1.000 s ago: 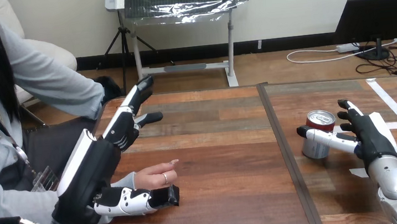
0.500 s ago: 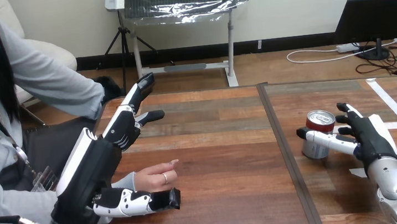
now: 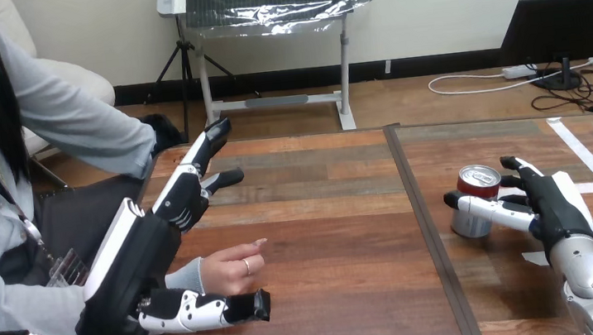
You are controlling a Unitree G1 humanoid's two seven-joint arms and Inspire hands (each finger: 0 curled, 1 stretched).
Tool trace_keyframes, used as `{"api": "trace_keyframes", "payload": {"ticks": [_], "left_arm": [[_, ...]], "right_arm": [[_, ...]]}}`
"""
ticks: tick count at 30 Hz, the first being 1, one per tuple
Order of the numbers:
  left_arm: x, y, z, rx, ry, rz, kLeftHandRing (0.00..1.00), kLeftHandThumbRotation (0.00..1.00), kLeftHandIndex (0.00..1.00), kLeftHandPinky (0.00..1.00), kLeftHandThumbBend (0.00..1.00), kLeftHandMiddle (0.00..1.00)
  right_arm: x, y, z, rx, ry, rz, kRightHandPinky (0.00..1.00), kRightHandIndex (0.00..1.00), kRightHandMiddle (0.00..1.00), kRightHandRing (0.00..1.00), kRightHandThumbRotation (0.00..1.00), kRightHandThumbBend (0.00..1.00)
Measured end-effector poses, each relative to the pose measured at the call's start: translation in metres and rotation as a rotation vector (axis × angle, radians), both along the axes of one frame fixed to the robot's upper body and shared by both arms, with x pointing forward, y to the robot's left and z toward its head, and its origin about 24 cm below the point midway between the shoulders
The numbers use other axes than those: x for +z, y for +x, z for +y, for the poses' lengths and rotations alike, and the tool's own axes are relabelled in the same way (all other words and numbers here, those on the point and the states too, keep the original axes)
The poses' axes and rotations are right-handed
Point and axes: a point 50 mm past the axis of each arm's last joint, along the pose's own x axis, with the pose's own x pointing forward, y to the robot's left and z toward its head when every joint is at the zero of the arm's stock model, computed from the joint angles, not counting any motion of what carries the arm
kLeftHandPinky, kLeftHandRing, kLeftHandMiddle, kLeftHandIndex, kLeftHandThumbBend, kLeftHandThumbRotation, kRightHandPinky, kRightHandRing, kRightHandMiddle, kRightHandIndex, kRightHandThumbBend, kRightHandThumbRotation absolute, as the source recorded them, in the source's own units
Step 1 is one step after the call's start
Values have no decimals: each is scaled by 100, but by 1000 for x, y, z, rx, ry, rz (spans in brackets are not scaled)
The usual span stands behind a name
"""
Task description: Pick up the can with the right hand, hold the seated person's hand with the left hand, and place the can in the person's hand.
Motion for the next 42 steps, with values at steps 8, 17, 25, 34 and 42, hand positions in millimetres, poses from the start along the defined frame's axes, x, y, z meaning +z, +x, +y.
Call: {"api": "trace_keyframes", "payload": {"ticks": [8, 17, 25, 34, 42], "left_arm": [[-1, -2, 0, 1, 1, 3, 99, 48, 97, 84, 100, 100], [-1, -3, 0, 1, 2, 3, 99, 48, 97, 84, 100, 100], [-3, -5, 1, 4, 2, 10, 98, 47, 96, 84, 100, 100], [-4, -6, 1, 4, 2, 15, 99, 46, 97, 84, 100, 100], [-4, -6, 1, 3, 6, 14, 98, 48, 96, 84, 100, 100]], "right_arm": [[0, 0, 0, -8, 10, 1, 77, 90, 85, 84, 34, 100], [-1, 0, 3, -24, 41, -6, 73, 86, 82, 80, 21, 99], [-2, 1, 6, -51, 86, -23, 66, 79, 76, 72, 4, 95], [-2, 1, 10, -55, 92, -40, 59, 71, 67, 64, 0, 90], [-3, 2, 14, -60, 96, -50, 55, 66, 62, 59, 0, 85]]}}
